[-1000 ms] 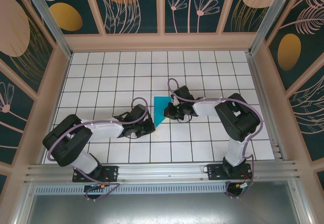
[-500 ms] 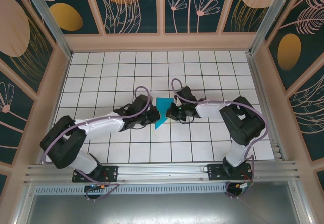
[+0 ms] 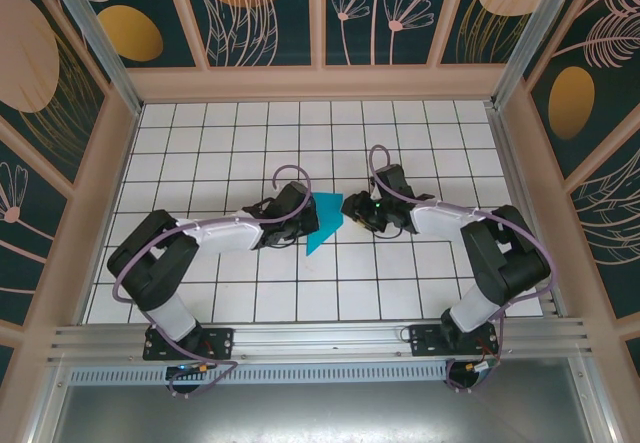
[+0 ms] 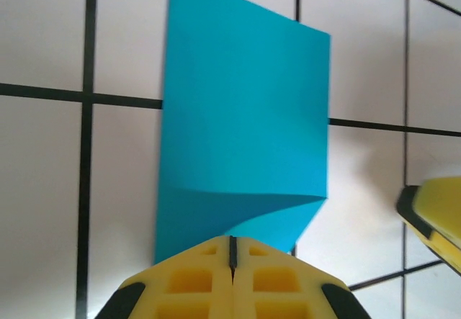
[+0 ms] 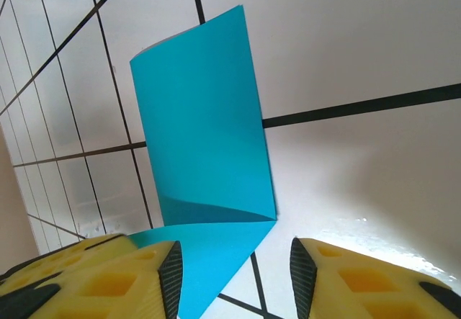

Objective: Fold a paper plane with a square sheet of paper (pick it up from the middle)
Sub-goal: Third fold the triangle at the center of the table, then fourth fold the wing at the center of the table.

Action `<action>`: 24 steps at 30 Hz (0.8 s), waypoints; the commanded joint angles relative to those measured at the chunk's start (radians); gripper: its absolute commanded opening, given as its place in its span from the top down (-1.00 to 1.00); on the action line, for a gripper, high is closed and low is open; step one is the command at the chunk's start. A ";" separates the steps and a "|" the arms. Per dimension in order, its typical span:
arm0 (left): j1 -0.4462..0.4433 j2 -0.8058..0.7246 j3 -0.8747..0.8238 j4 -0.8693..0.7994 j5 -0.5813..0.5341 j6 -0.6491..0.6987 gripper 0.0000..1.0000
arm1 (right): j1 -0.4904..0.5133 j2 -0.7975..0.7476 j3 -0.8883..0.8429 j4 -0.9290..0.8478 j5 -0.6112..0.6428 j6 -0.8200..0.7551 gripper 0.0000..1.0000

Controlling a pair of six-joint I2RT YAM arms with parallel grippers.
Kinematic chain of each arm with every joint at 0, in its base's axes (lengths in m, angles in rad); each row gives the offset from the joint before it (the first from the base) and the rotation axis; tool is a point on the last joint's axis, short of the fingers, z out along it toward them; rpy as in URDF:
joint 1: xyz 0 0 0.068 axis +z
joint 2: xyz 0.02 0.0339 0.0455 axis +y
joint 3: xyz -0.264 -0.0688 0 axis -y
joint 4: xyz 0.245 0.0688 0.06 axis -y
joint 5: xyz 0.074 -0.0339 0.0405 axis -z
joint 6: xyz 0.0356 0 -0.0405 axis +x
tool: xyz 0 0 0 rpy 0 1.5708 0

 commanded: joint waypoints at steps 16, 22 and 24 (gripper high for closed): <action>-0.005 0.112 0.010 -0.088 -0.033 -0.041 1.00 | 0.012 0.076 0.017 0.028 -0.074 0.020 0.06; -0.005 0.093 -0.013 -0.085 -0.042 -0.057 1.00 | 0.025 0.102 0.036 0.035 -0.083 0.027 0.09; -0.005 0.090 -0.017 -0.085 -0.042 -0.059 1.00 | 0.030 0.113 0.043 0.033 -0.082 0.029 0.11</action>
